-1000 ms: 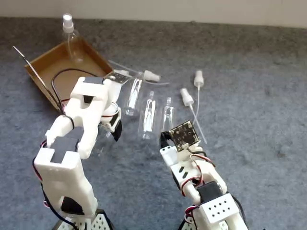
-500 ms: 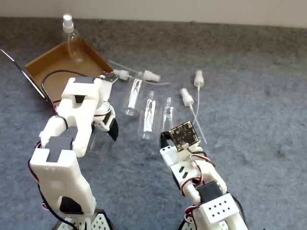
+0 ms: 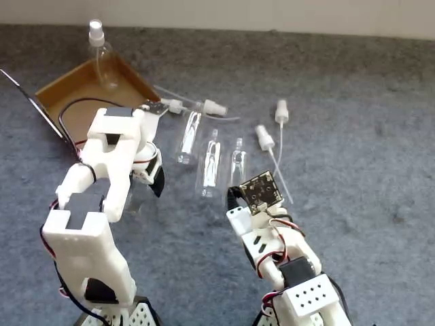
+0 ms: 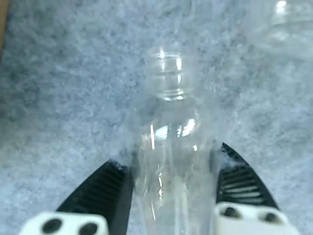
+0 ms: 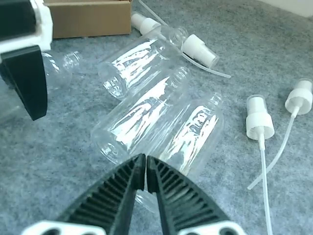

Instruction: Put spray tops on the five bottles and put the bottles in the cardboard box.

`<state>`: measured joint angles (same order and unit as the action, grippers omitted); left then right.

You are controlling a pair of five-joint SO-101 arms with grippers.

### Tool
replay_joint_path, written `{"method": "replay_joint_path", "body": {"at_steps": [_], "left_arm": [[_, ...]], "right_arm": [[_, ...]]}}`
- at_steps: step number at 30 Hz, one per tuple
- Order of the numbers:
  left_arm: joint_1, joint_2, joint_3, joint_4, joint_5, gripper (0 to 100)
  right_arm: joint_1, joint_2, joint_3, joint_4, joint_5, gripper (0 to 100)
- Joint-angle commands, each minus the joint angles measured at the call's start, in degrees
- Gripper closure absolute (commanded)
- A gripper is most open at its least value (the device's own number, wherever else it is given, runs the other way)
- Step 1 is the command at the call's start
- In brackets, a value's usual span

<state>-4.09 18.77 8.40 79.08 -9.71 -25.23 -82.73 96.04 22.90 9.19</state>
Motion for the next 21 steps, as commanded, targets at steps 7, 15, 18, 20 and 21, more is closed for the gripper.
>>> {"method": "replay_joint_path", "body": {"at_steps": [7,15,18,20,21], "left_arm": [[0.0,-17.4,-11.1,13.5,-0.2,90],[9.7,-36.4,-2.8,13.3,-0.1,90],[13.8,-43.7,2.8,11.3,-0.1,90],[15.3,-47.7,7.5,7.2,-0.1,90],[15.7,-49.4,10.1,4.7,-0.1,90]], "right_arm": [[0.7,-0.7,9.5,0.2,0.4,99.3],[1.2,-0.7,9.5,0.2,0.4,99.2],[4.2,-0.7,9.5,-0.2,0.4,99.1],[5.9,-0.7,9.5,-0.2,0.4,99.1],[6.4,-0.7,9.5,-0.2,0.4,99.0]]}}
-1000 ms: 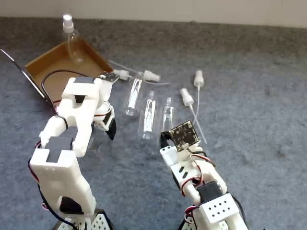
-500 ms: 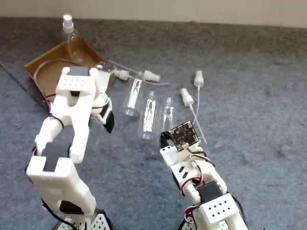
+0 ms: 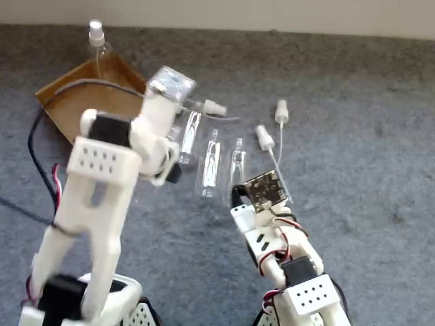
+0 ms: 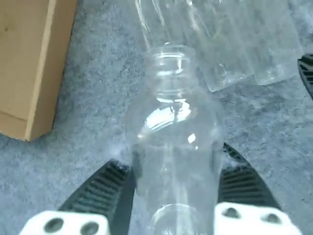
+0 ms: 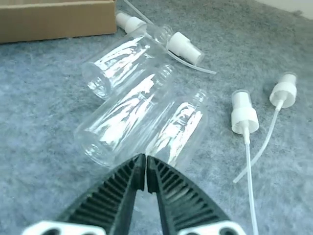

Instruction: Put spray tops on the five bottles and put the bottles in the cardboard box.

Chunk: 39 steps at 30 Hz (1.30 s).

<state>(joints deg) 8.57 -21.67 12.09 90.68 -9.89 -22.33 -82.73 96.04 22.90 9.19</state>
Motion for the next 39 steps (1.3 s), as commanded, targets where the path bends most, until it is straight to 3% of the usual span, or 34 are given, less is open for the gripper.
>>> {"method": "replay_joint_path", "body": {"at_steps": [1,8,14,17,22,28,32,39], "left_arm": [[3.3,-10.6,9.4,-9.8,0.1,90],[3.7,-20.0,29.8,-30.6,0.8,90],[3.6,-28.7,44.7,-45.6,15.6,90],[3.6,-33.9,48.5,-47.3,14.7,90],[3.7,-41.5,53.4,-48.0,14.8,90],[3.7,-50.9,62.8,-56.1,14.9,90],[6.0,-57.8,66.2,-57.1,14.9,90],[10.5,-68.6,73.2,-57.5,14.9,90]], "right_arm": [[3.6,-0.7,9.4,-0.4,0.4,99.0],[8.7,-0.7,9.5,-6.5,0.1,99.0],[9.3,-0.7,9.5,-6.3,0.1,98.9],[9.3,-0.7,7.6,-2.3,0.4,98.8],[10.4,-0.4,-5.8,14.5,0.3,98.8],[10.6,-0.1,-16.5,22.5,0.5,98.8],[10.6,0.2,-25.3,28.4,0.6,98.8],[10.6,18.8,-42.5,32.3,0.6,98.8]]}}
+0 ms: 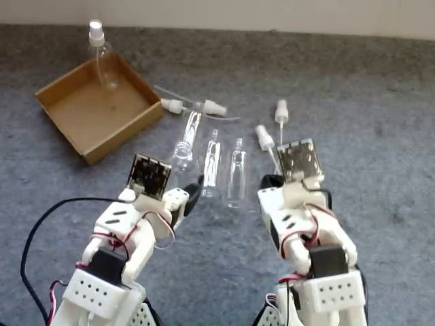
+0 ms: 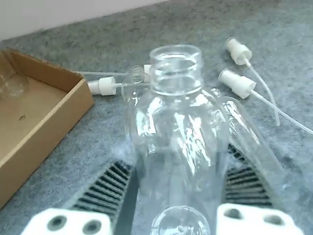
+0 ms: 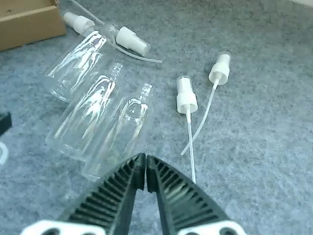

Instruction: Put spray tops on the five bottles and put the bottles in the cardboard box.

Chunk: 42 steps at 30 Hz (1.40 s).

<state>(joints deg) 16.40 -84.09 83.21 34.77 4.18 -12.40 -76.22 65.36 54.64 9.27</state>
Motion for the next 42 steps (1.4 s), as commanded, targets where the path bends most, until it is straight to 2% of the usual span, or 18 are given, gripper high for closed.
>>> {"method": "replay_joint_path", "body": {"at_steps": [1,9,13,18,20,23,28,33,42], "left_arm": [[3.2,-8.0,2.9,-1.6,0.8,90],[4.1,-21.0,9.3,-1.6,0.7,90],[5.9,-20.8,10.0,-1.2,0.7,90],[9.8,-20.6,10.3,-1.2,0.4,90],[10.5,-20.6,10.4,-1.2,0.4,90],[12.0,-20.6,12.0,-1.4,0.3,90],[14.9,-20.6,13.1,-1.3,0.0,90],[15.0,-20.6,13.2,-1.2,-9.0,90],[15.1,-20.6,13.8,-1.2,-9.1,90]], "right_arm": [[0.7,16.1,-14.2,0.7,0.5,98.8],[0.7,45.5,-33.6,0.7,0.5,98.8],[1.7,58.8,-43.3,1.4,0.5,98.6],[4.6,74.5,-58.3,7.8,0.6,87.0],[5.5,80.5,-65.1,10.7,3.4,84.7],[5.5,88.8,-75.0,14.9,6.7,84.7],[5.3,101.7,-91.8,21.1,6.9,84.7],[5.3,114.2,-107.6,28.6,6.9,84.7],[4.9,133.7,-131.6,38.6,6.9,84.7]]}}
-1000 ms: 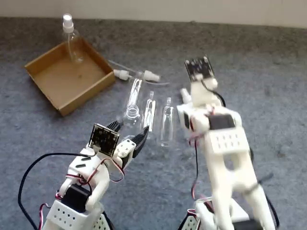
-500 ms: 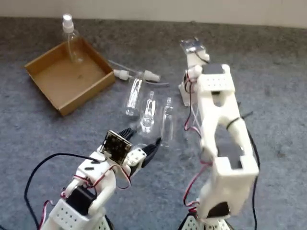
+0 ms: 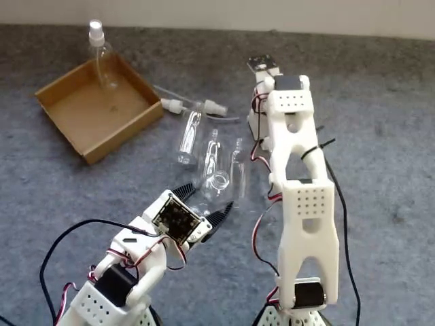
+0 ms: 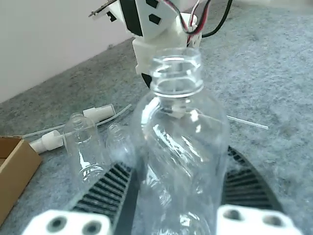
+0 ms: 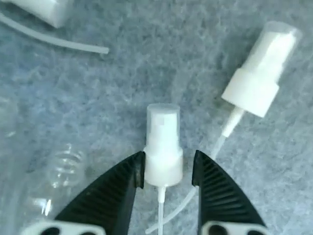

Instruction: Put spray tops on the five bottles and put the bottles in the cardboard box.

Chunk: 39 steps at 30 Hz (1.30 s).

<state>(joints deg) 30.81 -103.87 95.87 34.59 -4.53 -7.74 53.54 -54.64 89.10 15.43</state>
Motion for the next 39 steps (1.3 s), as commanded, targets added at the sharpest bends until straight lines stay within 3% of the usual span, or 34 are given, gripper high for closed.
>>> {"method": "replay_joint_path", "body": {"at_steps": [1,5,12,18,29,35,39], "left_arm": [[0.7,-0.8,1.2,-1.1,-0.4,90],[0.7,-0.8,1.2,-1.1,-0.4,90],[0.7,-0.8,1.2,-1.1,-0.4,90],[0.7,-0.8,1.2,-1.1,-0.4,90],[0.7,-0.7,1.2,-1.1,-0.4,90],[3.6,-0.7,1.2,-1.1,-0.4,90],[8.7,-0.6,1.2,-1.0,-0.4,90]], "right_arm": [[0.0,5.4,-13.7,5.3,1.0,84.7],[-1.7,10.2,-20.5,8.9,5.7,84.7],[-1.6,12.1,-26.9,9.5,5.5,85.2],[-1.5,12.0,-29.7,9.6,5.5,99.5],[-0.3,11.9,-36.5,12.3,5.4,99.3],[4.5,5.8,-48.3,12.3,-6.1,99.3],[6.1,-1.2,-45.1,12.4,-7.6,99.3]]}}
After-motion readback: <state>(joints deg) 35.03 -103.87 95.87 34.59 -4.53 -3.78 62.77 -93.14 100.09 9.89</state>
